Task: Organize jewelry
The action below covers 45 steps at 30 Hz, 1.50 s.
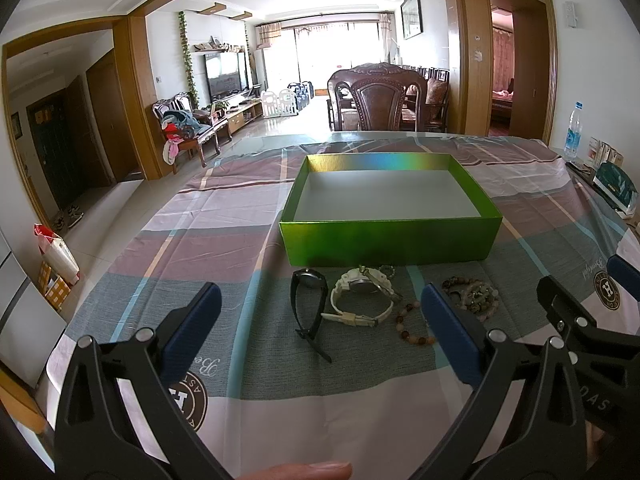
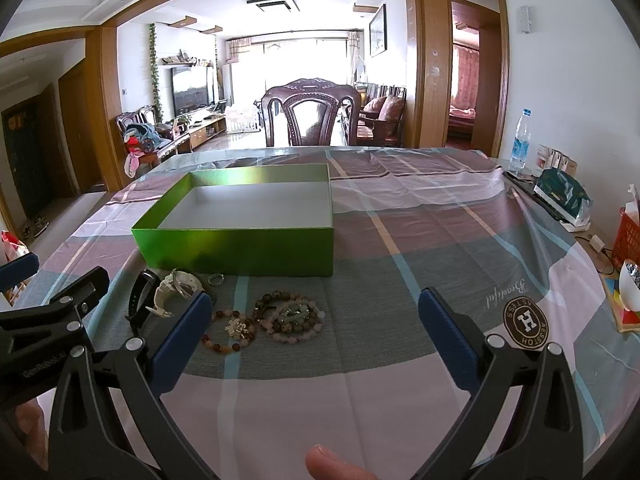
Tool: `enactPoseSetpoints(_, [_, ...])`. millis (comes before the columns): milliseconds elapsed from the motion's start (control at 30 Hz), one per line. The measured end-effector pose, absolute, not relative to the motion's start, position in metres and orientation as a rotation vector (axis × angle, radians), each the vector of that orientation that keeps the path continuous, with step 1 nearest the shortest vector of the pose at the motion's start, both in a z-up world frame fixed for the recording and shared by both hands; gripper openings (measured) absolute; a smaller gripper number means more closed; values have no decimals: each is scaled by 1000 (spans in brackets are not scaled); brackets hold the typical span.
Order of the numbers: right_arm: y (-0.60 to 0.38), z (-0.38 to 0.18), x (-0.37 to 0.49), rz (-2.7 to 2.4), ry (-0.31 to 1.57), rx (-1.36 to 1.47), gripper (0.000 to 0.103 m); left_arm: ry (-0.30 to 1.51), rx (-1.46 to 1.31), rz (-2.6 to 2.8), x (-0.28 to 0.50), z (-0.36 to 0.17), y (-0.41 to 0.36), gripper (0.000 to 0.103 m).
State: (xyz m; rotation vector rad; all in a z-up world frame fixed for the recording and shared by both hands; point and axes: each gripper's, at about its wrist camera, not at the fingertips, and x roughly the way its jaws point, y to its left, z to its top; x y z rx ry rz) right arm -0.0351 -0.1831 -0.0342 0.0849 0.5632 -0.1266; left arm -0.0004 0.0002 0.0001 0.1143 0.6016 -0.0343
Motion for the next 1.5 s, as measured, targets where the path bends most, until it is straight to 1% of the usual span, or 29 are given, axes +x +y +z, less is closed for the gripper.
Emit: enactPoseSetpoints(1500, [-177, -37, -33, -125, 569, 82, 101, 607, 112, -33, 0, 0, 1, 99])
